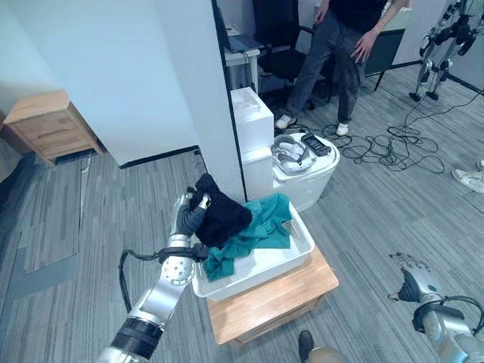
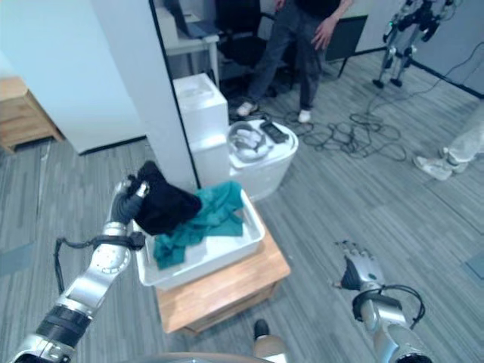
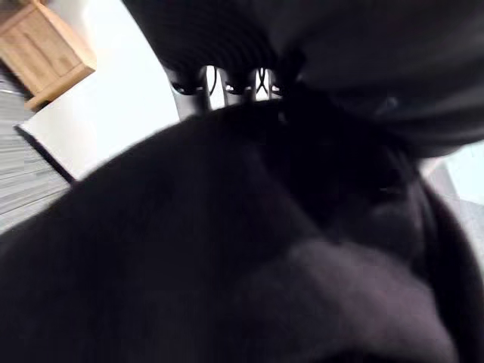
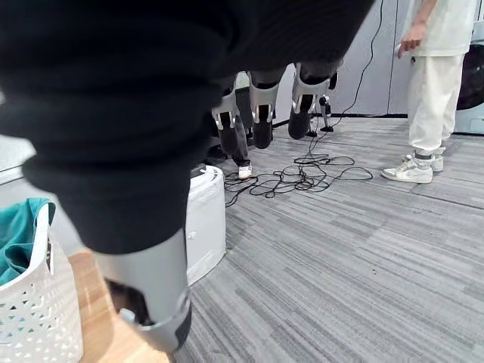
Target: Tidy up the quilt and then pick up the clothes from the bed and put them into the laundry hamper.
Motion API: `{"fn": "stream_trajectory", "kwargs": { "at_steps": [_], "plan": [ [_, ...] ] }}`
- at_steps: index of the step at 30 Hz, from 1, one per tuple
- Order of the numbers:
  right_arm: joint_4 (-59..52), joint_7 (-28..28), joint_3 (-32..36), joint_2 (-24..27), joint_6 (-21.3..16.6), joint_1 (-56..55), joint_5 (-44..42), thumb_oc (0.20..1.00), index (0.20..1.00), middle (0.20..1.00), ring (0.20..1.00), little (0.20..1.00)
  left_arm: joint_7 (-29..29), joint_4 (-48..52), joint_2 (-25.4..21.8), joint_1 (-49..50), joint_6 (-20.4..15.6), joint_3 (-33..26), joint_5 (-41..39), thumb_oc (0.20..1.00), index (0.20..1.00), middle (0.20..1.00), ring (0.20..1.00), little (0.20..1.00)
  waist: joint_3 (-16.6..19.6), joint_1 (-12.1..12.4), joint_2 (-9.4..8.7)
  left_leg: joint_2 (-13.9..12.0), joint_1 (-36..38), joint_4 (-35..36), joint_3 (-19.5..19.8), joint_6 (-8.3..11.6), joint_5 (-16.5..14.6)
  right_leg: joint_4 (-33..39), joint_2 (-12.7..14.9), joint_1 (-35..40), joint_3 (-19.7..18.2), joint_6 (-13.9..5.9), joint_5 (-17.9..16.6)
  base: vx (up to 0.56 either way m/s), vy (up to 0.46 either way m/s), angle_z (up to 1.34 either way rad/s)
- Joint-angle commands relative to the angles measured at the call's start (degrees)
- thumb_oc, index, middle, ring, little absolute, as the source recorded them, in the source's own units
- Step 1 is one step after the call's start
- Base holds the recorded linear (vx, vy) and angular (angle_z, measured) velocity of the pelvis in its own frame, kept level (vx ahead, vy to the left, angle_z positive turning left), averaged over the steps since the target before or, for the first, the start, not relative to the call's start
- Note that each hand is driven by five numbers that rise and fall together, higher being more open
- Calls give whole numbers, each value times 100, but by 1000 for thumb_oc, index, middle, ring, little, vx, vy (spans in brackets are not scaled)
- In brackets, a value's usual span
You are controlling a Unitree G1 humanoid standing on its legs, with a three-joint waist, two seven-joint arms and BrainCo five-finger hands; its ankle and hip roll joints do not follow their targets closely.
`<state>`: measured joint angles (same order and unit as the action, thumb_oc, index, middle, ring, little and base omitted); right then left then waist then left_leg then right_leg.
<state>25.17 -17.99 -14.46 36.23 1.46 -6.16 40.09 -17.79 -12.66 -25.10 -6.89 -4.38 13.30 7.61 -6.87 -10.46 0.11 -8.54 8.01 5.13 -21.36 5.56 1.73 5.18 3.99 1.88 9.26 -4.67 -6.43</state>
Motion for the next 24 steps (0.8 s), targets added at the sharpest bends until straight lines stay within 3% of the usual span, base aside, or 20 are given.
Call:
{"fn": "stream_trajectory", "kwargs": {
  "at_steps": [1, 2, 3, 4, 7, 10, 17, 24],
  "plan": [
    [232, 36, -155, -24, -43, 490, -236, 1000, 1000, 1000, 1000, 1000, -407, -1046, 95, -915, 108, 67, 396, 200, 200, 200, 200, 200, -236, 30, 5, -56, 38, -13, -146, 187, -261, -63, 413, 384, 350, -556, 778, 0, 0, 0],
    [238, 33, -156, -25, -45, 496, -236, 1000, 1000, 1000, 1000, 1000, -413, -1063, 98, -927, 99, 70, 397, 200, 200, 200, 200, 200, -238, 28, 5, -56, 37, -13, -143, 187, -261, -63, 413, 384, 353, -557, 779, -43, -25, -1],
    [351, 81, -250, -36, -32, 409, -176, 1000, 1000, 1000, 1000, 1000, -462, -1710, 158, -1121, 214, 116, 411, 278, 278, 278, 278, 278, -296, -16, -45, -74, -44, -13, -154, 200, -230, -74, 392, 292, 348, -556, 759, -65, -26, 0],
    [521, 103, -316, -55, -7, 394, -158, 1000, 1000, 1000, 1000, 1000, -512, -1997, 169, -1257, 279, 138, 411, 1000, 1000, 1000, 1000, 1000, -337, -28, -65, -86, -111, -13, -154, 209, -205, -87, 384, 219, 357, -556, 743, -65, -26, -1],
    [1100, 175, -507, -157, 72, 433, -203, 1000, 1000, 1000, 1000, 1000, -521, -2483, 83, -1496, 386, 223, 511, 1000, 1000, 1000, 1000, 1000, -381, -18, -105, -120, -286, -13, -146, 226, -157, -119, 353, 42, 371, -552, 719, -64, -42, -1],
    [2058, 397, -482, -501, 157, 343, -826, 1000, 1000, 1000, 1000, 1000, -515, -2633, 91, -1383, 314, -65, -62, 1000, 1000, 1000, 1000, 1000, -360, 48, -106, -151, -263, -13, -165, 245, -142, -110, 341, 72, 367, -529, 721, -7, -27, -4],
    [2803, 669, -473, -771, 146, 309, -1185, 1000, 1000, 1000, 1000, 1000, -462, -2423, -73, -1141, 188, -372, -408, 1000, 1000, 1000, 1000, 1000, -295, 153, -86, -129, -63, -13, -61, 263, -168, -82, 346, 390, 467, -490, 780, 23, -10, 3],
    [3462, 726, -512, -1157, 199, 511, -1353, 1000, 1000, 1000, 1000, 1000, -387, -2279, -21, -227, -73, -1093, -1198, 1000, 1000, 1000, 1000, 1000, -176, 448, -52, -91, -13, -13, 158, 257, -141, -76, 367, 582, 627, -456, 817, -15, -5, 12]
  ]
}}
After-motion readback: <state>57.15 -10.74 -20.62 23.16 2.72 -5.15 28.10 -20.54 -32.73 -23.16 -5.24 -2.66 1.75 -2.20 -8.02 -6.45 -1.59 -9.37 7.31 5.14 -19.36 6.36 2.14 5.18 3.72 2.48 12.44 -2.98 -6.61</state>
